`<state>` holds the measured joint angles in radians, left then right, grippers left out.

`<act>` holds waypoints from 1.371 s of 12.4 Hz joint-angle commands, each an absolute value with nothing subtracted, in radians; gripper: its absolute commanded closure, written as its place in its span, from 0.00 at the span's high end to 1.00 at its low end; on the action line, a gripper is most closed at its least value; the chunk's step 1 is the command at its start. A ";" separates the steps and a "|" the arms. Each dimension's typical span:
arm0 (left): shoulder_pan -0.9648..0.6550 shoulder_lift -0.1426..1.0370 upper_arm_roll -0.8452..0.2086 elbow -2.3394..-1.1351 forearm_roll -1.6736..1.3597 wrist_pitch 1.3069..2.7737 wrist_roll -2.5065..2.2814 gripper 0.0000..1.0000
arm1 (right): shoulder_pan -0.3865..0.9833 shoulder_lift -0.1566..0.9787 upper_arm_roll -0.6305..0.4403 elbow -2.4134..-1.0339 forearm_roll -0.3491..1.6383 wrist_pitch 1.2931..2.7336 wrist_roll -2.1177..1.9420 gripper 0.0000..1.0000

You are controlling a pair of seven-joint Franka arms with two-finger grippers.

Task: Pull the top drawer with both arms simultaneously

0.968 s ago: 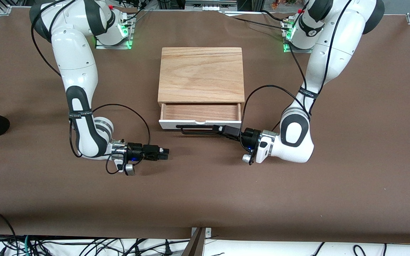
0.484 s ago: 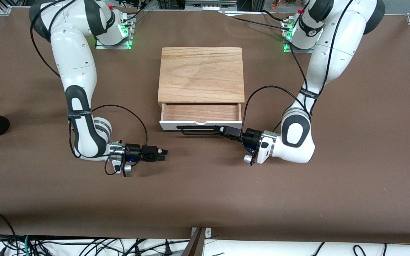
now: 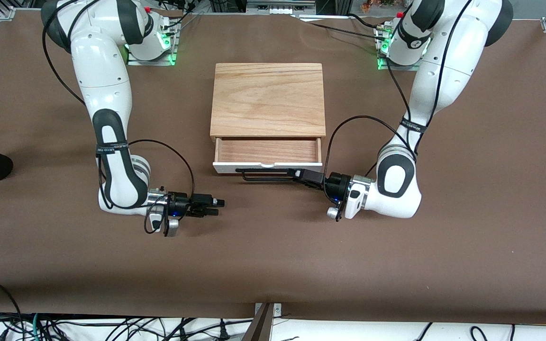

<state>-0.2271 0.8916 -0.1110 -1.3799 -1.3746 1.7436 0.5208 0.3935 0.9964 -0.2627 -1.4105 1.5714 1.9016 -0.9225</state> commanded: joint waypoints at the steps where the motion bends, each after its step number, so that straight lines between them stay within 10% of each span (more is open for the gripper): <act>1: -0.222 0.907 -0.112 -1.361 -1.378 1.724 0.541 1.00 | 0.492 0.979 -0.383 -1.416 1.543 1.921 -0.878 1.00; 7: -0.232 0.907 -0.083 -1.353 -1.358 1.723 0.540 1.00 | 0.686 0.979 -0.652 -1.416 1.488 1.911 -0.747 1.00; 17: -0.203 0.824 0.066 -1.207 -0.901 1.720 0.538 1.00 | 0.698 0.977 -0.782 -1.416 1.496 1.786 -0.655 1.00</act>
